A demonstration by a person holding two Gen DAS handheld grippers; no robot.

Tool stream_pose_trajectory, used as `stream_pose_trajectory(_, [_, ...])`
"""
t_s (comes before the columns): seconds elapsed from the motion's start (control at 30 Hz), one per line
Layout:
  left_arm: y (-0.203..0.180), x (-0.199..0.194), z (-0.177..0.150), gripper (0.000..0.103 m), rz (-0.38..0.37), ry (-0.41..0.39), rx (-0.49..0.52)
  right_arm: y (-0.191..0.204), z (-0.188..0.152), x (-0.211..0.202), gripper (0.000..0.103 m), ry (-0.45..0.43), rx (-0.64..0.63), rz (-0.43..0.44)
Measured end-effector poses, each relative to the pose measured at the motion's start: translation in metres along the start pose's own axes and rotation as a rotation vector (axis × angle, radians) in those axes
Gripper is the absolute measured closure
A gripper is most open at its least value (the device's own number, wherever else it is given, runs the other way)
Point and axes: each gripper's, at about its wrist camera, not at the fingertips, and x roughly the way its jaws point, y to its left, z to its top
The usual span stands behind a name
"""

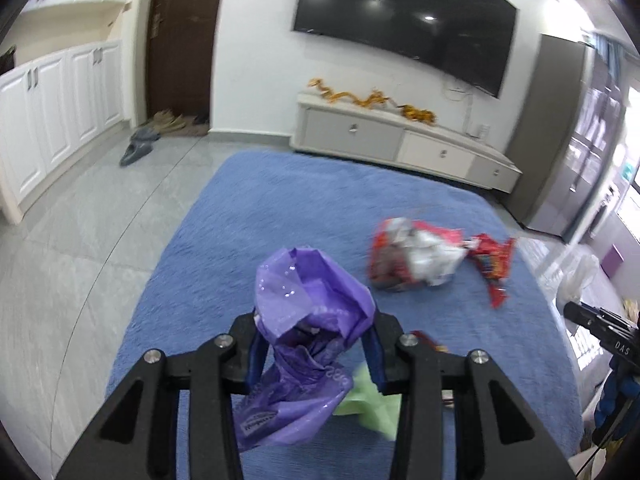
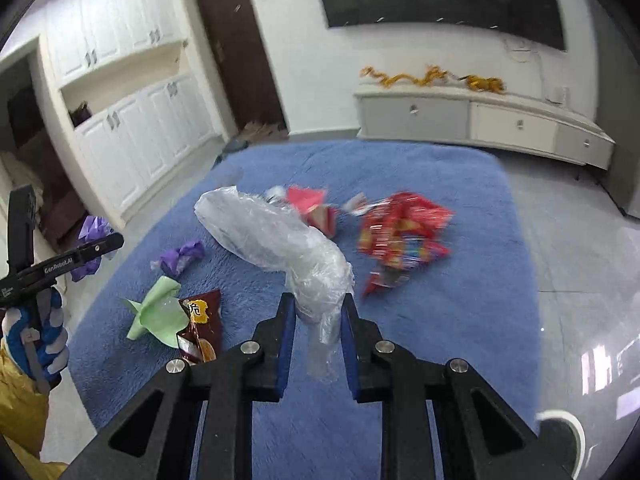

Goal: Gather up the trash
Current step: 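Carry both bags over the bin and open both grippers to drop them, then move both open grippers back over the trash on the rug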

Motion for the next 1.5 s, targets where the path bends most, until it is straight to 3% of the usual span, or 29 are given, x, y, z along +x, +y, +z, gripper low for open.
stream_pose_trajectory(0.2, [-0.090,-0.012,0.005,0.064,-0.126,-0.003,0.142,-0.064,-0.036,-0.081,0.083,-0.086,0.114,-0.164])
stream_pose_trajectory(0.4, [-0.220,-0.009,0.000,0.064,-0.306,0.040,0.336,-0.142,-0.098,-0.140,0.083,-0.097,0.297,-0.349])
stream_pose_trajectory(0.6, [-0.360,0.012,-0.030,0.064,-0.473,0.137,0.535,-0.207,-0.159,-0.151,0.083,-0.045,0.513,-0.408])
stream_pose_trajectory(0.8, [-0.449,0.047,-0.061,0.062,-0.589,0.288,0.582,-0.245,-0.193,-0.137,0.082,0.013,0.641,-0.411])
stream_pose_trajectory(1.0, [-0.498,0.082,-0.082,0.059,-0.666,0.404,0.582,-0.271,-0.209,-0.119,0.080,0.068,0.708,-0.402])
stream_pose_trajectory(1.1, [-0.507,0.091,-0.086,0.042,-0.693,0.431,0.572,-0.281,-0.219,-0.110,0.079,0.093,0.743,-0.407])
stream_pose_trajectory(1.2, [-0.510,0.092,-0.090,0.039,-0.714,0.443,0.573,-0.283,-0.221,-0.103,0.064,0.111,0.756,-0.429])
stream_pose_trajectory(1.33, [-0.509,0.087,-0.088,0.039,-0.730,0.421,0.580,-0.285,-0.225,-0.104,0.063,0.126,0.765,-0.454])
stream_pose_trajectory(1.5, [-0.497,0.063,-0.081,0.039,-0.714,0.306,0.584,-0.278,-0.221,-0.117,0.063,0.097,0.768,-0.484])
